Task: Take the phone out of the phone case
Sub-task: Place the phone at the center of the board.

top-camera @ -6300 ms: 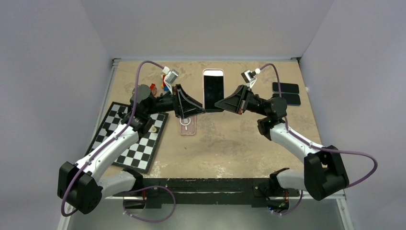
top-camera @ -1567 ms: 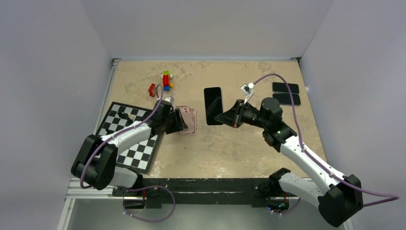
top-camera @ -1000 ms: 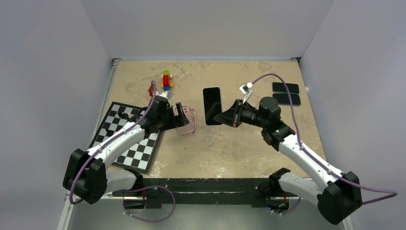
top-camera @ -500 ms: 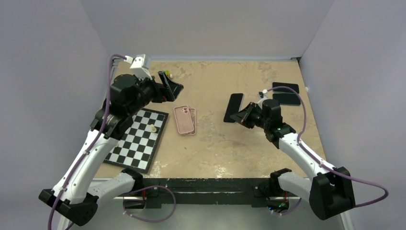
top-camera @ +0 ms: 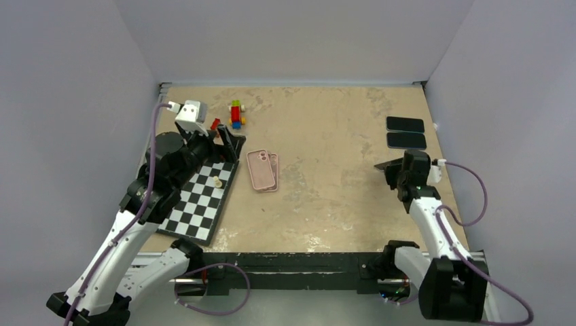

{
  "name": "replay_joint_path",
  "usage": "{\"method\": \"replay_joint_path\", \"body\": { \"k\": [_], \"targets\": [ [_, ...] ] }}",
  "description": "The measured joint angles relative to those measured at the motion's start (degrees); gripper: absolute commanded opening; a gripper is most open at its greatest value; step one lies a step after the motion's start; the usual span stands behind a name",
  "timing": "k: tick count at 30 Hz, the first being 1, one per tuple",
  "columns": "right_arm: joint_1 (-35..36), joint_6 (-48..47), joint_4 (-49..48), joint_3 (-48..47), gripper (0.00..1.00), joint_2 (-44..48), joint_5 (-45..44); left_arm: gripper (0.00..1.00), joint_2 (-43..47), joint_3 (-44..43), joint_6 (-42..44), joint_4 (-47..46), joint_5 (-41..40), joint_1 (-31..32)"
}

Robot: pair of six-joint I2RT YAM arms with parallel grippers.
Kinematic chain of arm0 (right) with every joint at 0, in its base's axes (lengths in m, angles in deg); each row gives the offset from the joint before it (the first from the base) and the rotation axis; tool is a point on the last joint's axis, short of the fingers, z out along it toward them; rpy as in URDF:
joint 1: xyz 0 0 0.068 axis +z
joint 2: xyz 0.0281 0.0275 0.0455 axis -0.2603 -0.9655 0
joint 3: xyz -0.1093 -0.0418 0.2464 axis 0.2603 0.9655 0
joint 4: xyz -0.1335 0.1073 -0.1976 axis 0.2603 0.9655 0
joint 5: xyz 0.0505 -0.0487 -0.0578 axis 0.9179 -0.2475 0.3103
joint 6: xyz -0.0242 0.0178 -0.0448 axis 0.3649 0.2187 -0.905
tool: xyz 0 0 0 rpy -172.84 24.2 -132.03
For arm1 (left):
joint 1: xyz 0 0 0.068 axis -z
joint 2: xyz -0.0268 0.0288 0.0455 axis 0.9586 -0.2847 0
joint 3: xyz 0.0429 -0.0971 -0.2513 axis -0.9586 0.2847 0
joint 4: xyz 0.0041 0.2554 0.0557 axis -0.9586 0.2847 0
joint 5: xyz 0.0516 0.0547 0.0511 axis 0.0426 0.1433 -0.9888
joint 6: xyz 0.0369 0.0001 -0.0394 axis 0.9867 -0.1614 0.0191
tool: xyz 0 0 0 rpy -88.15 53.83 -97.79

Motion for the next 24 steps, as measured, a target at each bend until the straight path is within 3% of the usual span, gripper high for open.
{"method": "replay_joint_path", "body": {
  "k": [10,20,24],
  "targets": [
    [-14.91,2.25,-10.27,-2.03,0.00,-22.71,1.95,0.93,3.50,0.22,1.46,-0.09,-3.04,0.37],
    [-19.10,0.20,-19.96,-10.58,0.00,-37.05,7.45,0.92,3.72,0.55,1.49,-0.44,-3.63,0.39],
    [-19.41,-0.48,-22.10,-13.03,0.09,-40.54,9.03,0.92,3.61,0.55,1.49,-0.44,-3.63,0.39]
  ]
}}
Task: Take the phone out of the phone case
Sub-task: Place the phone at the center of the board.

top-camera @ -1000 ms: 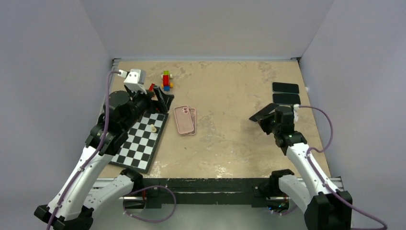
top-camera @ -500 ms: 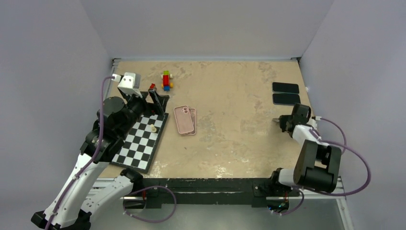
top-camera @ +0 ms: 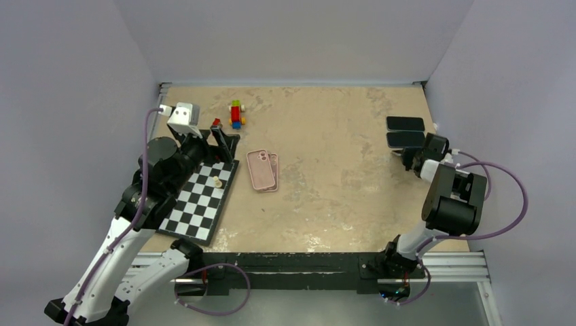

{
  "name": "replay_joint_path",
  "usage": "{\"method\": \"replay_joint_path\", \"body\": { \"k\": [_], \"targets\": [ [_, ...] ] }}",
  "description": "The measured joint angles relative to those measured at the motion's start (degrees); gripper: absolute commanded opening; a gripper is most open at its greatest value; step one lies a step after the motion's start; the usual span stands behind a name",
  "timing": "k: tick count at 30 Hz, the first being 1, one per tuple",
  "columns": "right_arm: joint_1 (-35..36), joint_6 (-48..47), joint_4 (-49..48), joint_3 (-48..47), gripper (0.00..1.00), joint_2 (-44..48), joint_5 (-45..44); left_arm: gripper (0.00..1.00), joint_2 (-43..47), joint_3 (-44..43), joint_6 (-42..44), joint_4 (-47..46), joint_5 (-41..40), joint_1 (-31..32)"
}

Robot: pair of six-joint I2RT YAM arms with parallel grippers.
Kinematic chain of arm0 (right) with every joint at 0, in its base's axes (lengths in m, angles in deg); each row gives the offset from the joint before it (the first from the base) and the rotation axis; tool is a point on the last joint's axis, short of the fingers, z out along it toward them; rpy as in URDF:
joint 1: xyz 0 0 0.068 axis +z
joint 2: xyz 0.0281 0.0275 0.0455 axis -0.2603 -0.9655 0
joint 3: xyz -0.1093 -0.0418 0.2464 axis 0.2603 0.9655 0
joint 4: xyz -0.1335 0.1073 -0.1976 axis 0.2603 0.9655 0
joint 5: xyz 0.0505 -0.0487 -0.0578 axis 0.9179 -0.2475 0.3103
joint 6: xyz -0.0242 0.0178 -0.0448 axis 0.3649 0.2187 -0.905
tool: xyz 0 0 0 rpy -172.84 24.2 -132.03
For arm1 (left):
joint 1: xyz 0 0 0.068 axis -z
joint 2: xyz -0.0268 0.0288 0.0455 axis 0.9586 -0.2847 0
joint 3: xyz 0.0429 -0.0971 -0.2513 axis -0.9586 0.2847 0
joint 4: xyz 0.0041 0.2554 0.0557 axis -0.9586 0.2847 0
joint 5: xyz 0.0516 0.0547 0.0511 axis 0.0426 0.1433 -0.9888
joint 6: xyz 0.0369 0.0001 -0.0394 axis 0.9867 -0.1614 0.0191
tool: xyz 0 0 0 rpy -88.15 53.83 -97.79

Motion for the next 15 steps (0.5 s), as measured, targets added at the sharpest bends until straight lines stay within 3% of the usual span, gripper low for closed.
{"method": "replay_joint_path", "body": {
  "k": [7,11,15],
  "targets": [
    [-0.22,-0.52,-0.26,-0.02,0.43,-0.81,2.80,0.92,-0.96,0.13,-0.02,-0.37,0.02,0.02],
    [-0.20,-1.62,0.33,0.09,0.73,-0.76,4.00,0.92,-1.31,0.20,-0.02,-0.39,0.04,0.02],
    [-0.20,-2.80,1.03,0.55,0.88,0.63,3.82,0.92,-1.33,0.33,-0.04,-0.42,0.11,0.02]
  ]
}}
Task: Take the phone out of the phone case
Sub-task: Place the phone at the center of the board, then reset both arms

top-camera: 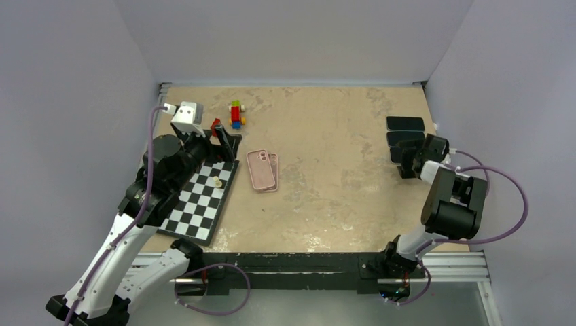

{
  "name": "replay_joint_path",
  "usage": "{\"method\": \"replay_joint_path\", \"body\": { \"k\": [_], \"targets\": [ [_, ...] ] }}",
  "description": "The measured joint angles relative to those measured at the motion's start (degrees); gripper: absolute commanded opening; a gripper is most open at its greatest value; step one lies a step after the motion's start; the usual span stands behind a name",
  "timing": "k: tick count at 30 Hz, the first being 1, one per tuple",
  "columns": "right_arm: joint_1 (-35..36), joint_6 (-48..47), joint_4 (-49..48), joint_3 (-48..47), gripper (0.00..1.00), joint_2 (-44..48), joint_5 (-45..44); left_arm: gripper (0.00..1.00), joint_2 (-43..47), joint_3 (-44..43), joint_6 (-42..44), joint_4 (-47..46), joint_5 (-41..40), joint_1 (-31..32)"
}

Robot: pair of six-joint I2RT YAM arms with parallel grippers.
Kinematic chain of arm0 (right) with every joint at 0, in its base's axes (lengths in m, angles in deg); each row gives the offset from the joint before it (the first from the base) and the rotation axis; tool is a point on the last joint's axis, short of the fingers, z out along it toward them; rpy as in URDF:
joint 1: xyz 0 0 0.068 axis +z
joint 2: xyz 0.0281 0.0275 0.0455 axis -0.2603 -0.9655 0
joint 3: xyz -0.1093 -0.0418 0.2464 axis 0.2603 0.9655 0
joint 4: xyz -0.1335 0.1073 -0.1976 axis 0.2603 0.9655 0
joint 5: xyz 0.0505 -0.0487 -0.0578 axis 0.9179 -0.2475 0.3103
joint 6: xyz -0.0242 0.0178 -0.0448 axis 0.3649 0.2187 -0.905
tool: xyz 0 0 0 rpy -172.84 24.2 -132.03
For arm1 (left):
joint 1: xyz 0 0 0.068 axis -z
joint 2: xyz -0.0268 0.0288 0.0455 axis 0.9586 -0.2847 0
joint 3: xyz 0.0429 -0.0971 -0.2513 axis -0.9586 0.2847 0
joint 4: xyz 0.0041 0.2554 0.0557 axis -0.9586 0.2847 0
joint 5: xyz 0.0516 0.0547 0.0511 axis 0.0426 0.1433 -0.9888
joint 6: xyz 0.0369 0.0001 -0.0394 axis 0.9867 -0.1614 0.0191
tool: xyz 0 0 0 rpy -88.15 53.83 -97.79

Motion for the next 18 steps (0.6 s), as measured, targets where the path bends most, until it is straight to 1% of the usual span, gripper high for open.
{"method": "replay_joint_path", "body": {
  "k": [6,11,13,15,18],
  "targets": [
    [0.00,-3.34,6.16,0.04,0.90,5.05,-2.84,0.92,-0.02,0.35,0.00,0.00,0.15,0.00],
    [1.53,-9.33,12.48,-0.04,0.92,12.72,-8.74,0.92,-0.02,0.44,0.00,-0.02,0.33,0.00],
    [4.15,-13.38,14.69,-0.72,0.92,16.00,-11.28,0.92,-0.02,0.44,0.00,-0.02,0.37,0.00],
    [8.37,-18.27,15.65,-1.77,0.92,18.86,-12.79,0.92,-0.02,0.44,0.00,-0.02,0.37,0.00],
    [15.30,-25.92,15.06,-2.01,0.93,24.24,-12.39,0.92,-0.02,0.44,0.00,-0.02,0.37,0.00]
  ]
}}
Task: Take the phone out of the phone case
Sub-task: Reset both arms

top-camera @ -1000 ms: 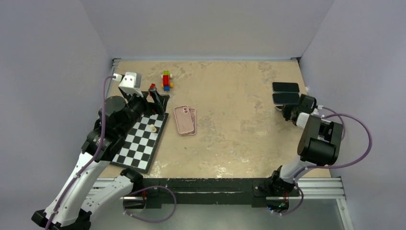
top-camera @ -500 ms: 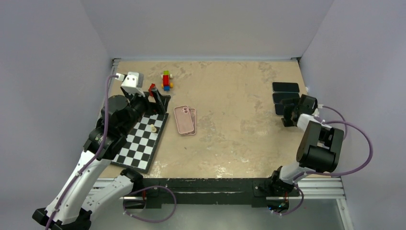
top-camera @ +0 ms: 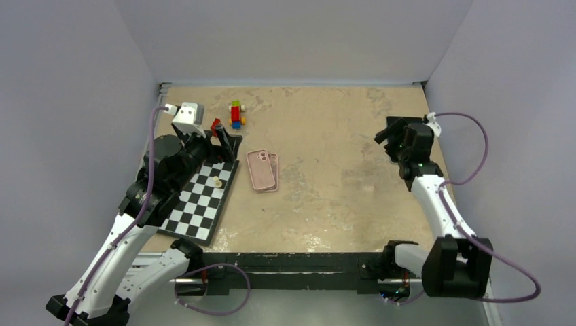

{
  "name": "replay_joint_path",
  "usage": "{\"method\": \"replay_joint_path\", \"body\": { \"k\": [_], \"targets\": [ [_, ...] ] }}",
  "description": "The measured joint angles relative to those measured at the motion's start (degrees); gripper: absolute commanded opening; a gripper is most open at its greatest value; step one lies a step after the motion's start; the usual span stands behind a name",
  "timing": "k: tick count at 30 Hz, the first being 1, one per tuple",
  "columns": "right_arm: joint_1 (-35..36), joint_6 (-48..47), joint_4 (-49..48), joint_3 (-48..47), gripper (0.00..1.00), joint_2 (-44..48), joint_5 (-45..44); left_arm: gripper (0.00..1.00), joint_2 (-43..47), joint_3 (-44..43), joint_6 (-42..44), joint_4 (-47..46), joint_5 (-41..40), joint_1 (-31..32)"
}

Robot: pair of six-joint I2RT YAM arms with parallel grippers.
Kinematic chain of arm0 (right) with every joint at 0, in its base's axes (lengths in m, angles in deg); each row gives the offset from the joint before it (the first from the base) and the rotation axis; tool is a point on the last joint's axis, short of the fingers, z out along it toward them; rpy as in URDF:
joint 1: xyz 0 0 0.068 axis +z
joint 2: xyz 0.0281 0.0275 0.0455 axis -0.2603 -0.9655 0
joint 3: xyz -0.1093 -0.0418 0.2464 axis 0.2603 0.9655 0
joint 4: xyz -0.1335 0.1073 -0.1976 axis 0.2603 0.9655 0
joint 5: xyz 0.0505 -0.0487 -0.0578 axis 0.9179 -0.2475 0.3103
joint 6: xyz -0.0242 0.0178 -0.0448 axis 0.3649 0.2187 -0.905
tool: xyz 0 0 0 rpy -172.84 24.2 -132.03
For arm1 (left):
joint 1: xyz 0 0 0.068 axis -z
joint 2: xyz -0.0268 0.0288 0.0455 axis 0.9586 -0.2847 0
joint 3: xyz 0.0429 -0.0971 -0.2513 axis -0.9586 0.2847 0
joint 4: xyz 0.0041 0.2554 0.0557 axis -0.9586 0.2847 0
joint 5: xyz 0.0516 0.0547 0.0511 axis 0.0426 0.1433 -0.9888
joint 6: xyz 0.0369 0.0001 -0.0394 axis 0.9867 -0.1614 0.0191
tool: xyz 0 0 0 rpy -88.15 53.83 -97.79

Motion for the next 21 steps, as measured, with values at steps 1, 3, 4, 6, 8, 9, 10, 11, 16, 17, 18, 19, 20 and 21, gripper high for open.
{"method": "replay_joint_path", "body": {
  "k": [1,3,4,6,8,9,10,11,16,17,18,19,20,21],
  "targets": [
    [2.25,-2.58,-0.83,0.26,0.93,2.49,1.07,0.92,0.00,0.00,0.00,0.02,0.00,0.00],
    [6.27,-7.30,-3.72,1.62,0.93,8.74,4.02,0.92,0.02,0.00,0.00,0.00,0.00,0.00],
    [7.48,-8.98,-5.07,2.45,0.93,11.63,5.53,0.92,0.00,0.00,0.00,0.02,0.00,0.00],
    [9.01,-12.26,-8.24,4.74,0.94,18.99,9.01,0.91,-0.04,0.00,0.00,0.02,-0.02,0.00],
    [9.16,-14.53,-10.29,6.47,0.94,25.97,11.45,0.91,-0.15,0.00,-0.02,0.04,-0.02,0.00],
    [9.18,-15.45,-11.15,7.10,0.94,29.24,12.04,0.90,-0.22,0.00,-0.04,0.04,-0.07,0.00],
    [9.18,-16.26,-11.63,7.54,0.94,32.28,12.85,0.91,-0.24,0.00,-0.04,0.07,-0.13,0.00],
    [9.18,-16.98,-11.82,7.76,0.94,35.04,13.07,0.91,-0.24,0.02,-0.09,0.07,-0.44,0.00],
    [9.18,-19.10,-11.63,7.41,0.95,44.78,12.98,0.93,3.21,3.37,-0.52,-1.46,-4.31,0.00],
    [9.18,-19.28,-11.30,7.21,0.95,45.97,12.98,0.93,6.23,4.90,-0.55,-2.23,-5.55,0.00],
    [9.18,-19.39,-11.08,7.10,0.95,46.75,13.00,0.93,7.80,6.01,-0.52,-2.91,-6.49,0.00],
    [9.18,-19.41,-10.84,7.08,0.95,47.71,13.00,0.93,9.64,7.23,-0.48,-3.65,-7.67,0.00],
    [9.18,-19.41,-10.54,7.08,0.95,48.57,13.05,0.92,11.37,8.22,-0.42,-4.46,-8.81,0.00],
    [9.18,-19.41,-10.32,7.08,0.95,49.29,13.07,0.92,12.61,8.72,-0.33,-5.11,-9.84,0.00]
  ]
}}
